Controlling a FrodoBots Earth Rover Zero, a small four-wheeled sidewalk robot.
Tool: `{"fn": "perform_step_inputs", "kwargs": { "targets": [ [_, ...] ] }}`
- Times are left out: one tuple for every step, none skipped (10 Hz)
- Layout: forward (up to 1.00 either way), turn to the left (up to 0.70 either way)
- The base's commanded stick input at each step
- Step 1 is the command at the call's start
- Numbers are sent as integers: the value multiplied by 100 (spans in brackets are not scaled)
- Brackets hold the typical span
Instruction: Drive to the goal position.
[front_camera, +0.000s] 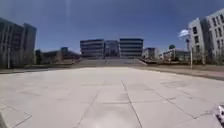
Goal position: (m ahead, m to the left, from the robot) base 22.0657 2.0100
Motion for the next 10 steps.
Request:
{"fn": "perform_step_inputs", "kwargs": {
  "targets": [
    [70,0],
    [70,0],
    [70,0],
    [70,0],
    [70,0],
    [70,0],
    [70,0],
    [70,0],
    [70,0],
    [70,2]
  ]
}}
